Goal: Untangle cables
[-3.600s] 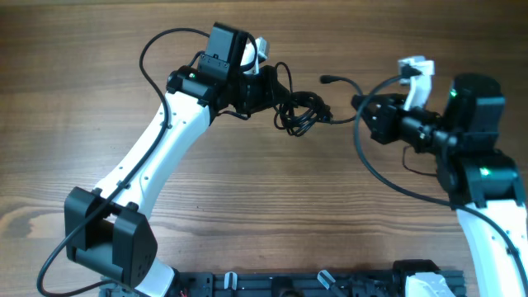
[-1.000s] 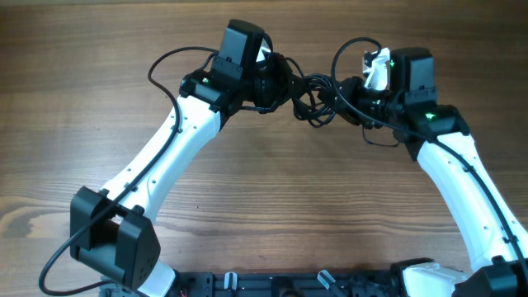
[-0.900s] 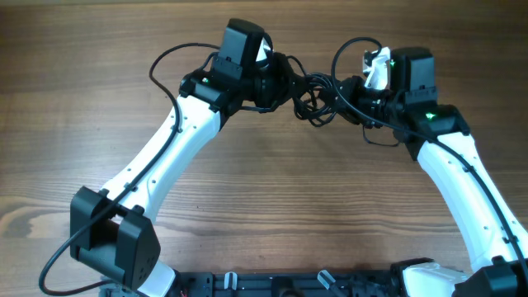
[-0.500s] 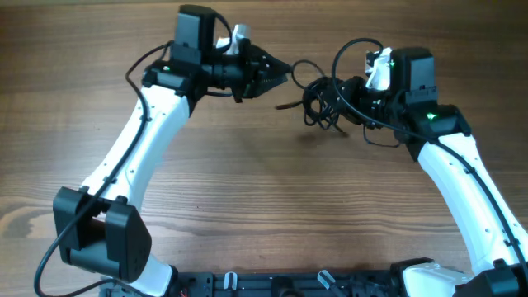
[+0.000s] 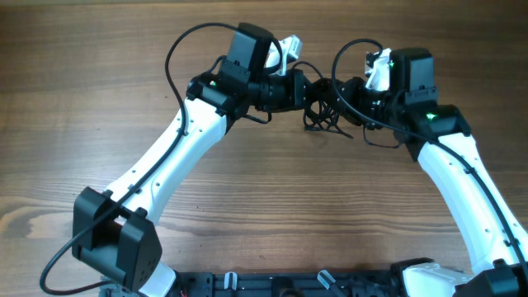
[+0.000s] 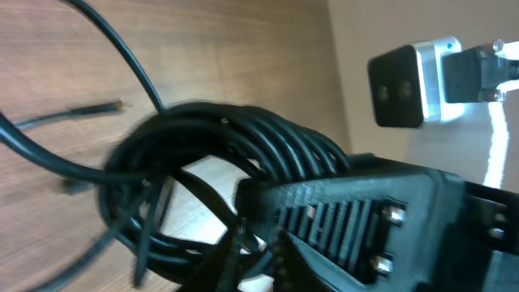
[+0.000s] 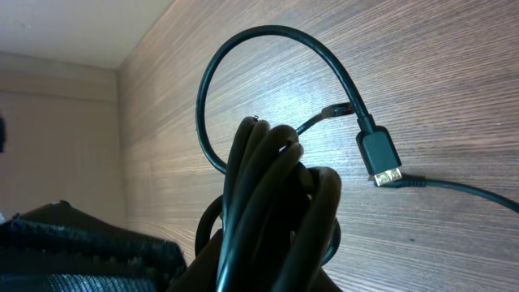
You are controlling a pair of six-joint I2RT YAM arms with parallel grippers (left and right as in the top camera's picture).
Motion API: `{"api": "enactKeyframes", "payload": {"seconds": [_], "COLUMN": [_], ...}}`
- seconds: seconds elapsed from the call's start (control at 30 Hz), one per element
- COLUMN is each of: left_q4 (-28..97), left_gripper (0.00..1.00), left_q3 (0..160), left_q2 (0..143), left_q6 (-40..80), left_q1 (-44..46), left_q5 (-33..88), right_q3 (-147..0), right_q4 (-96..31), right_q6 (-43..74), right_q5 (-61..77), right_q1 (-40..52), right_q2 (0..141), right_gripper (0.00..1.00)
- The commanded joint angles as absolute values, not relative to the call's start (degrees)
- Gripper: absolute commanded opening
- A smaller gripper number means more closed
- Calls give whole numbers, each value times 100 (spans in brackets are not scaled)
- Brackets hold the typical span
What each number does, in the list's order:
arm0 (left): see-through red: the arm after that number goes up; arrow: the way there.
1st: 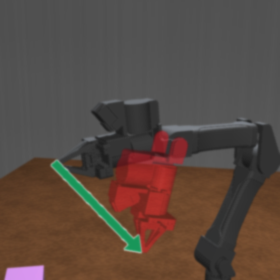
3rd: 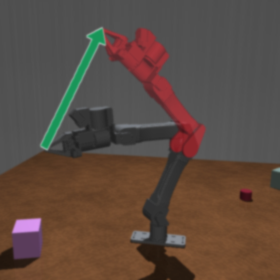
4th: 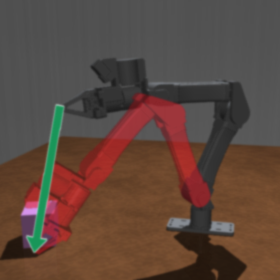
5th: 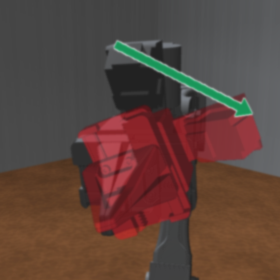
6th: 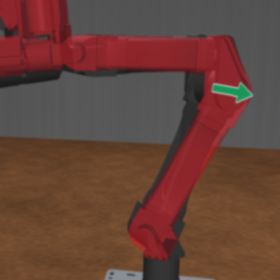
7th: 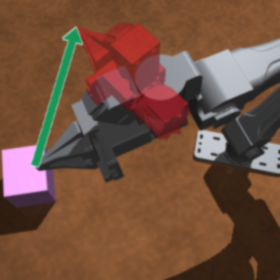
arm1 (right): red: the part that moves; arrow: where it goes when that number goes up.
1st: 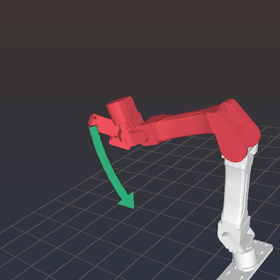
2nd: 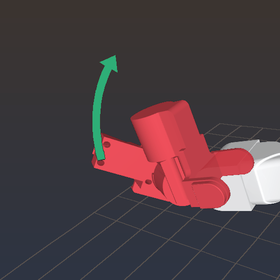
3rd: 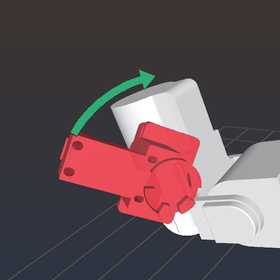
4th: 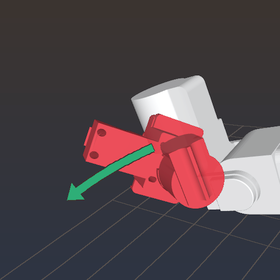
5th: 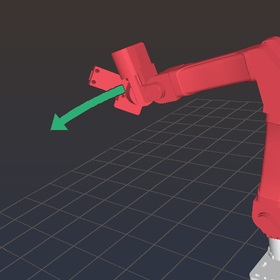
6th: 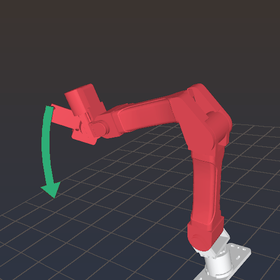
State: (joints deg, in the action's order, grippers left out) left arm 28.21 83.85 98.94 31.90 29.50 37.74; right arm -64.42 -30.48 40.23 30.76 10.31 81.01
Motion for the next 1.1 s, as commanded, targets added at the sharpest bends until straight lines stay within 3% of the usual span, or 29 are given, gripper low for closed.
{"api": "enactKeyframes", "payload": {"seconds": [0.0,0.03,0.13,0.17,0.27,0.53,0.83,1.07], "left_q4": [2803,2805,2805,2803,2790,2714,2650,2447], "left_gripper": [22,25,46,47,45,43,41,27], "left_q3": [8442,8442,8442,8442,8442,8442,8442,8442], "left_q2": [9874,9915,10071,10101,10143,10217,10353,10538], "left_q6": [2674,3059,4864,5264,6173,7129,7122,7129], "left_q1": [2891,2862,2860,2877,2939,2991,3321,3391], "left_q5": [3306,3197,3142,3142,3140,3208,3210,3253], "right_q3": [-6475,-6475,-6475,-6475,-6475,-6475,-6475,-6475], "right_q4": [-3028,-3028,-3033,-3033,-3050,-3096,-3096,-3116], "right_q6": [3896,3894,3859,3854,3854,3758,3756,3756], "right_q5": [3041,3039,3039,3037,2956,2954,2956,2956], "right_q1": [1017,1017,1017,1017,1017,1017,1017,1017], "right_q2": [8079,8079,8079,8079,8079,8079,8079,8079], "right_gripper": [20,20,20,20,21,21,21,21]}}
